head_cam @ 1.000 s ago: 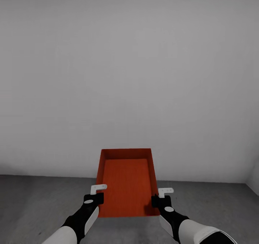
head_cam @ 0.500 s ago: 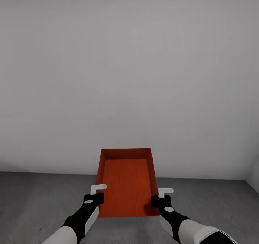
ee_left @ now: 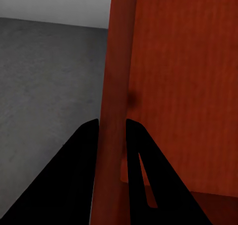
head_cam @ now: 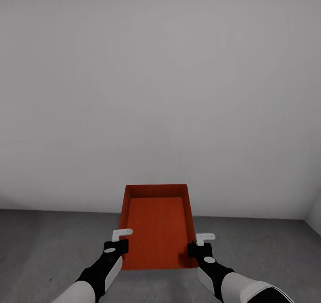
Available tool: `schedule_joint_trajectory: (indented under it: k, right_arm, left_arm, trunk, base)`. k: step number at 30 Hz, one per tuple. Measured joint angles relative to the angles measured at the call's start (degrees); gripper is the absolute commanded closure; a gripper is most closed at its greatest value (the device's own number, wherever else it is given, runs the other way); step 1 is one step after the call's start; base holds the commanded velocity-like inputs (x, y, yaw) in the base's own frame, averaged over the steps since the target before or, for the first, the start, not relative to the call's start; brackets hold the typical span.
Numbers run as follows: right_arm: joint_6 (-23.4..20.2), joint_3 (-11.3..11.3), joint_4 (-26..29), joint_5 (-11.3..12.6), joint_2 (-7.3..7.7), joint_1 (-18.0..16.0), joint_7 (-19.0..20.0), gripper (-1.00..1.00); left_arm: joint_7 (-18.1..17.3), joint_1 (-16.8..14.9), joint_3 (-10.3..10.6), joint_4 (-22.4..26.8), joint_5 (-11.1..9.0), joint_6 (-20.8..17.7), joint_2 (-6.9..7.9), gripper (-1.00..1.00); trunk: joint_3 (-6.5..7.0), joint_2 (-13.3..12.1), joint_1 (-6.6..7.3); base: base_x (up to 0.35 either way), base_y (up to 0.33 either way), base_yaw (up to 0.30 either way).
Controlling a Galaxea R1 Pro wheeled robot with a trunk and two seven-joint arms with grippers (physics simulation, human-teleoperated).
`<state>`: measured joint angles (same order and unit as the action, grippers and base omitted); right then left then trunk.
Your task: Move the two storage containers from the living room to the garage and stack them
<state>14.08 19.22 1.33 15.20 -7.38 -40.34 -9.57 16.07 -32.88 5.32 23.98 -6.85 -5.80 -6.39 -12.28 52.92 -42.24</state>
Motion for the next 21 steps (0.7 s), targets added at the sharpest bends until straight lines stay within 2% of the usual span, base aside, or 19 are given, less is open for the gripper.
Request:
schedule_joint_trajectory:
  k: [21]
  right_arm:
    - [0.06,-0.02,0.03,-0.15,0.07,0.0,0.03,1.0]
  left_arm:
    - [0.0,-0.01,-0.14,-0.22,0.05,0.35,-0.09,1.0]
  trunk:
    - [-5.69,8.44,-4.62]
  base:
    - [0.0,0.0,0.0]
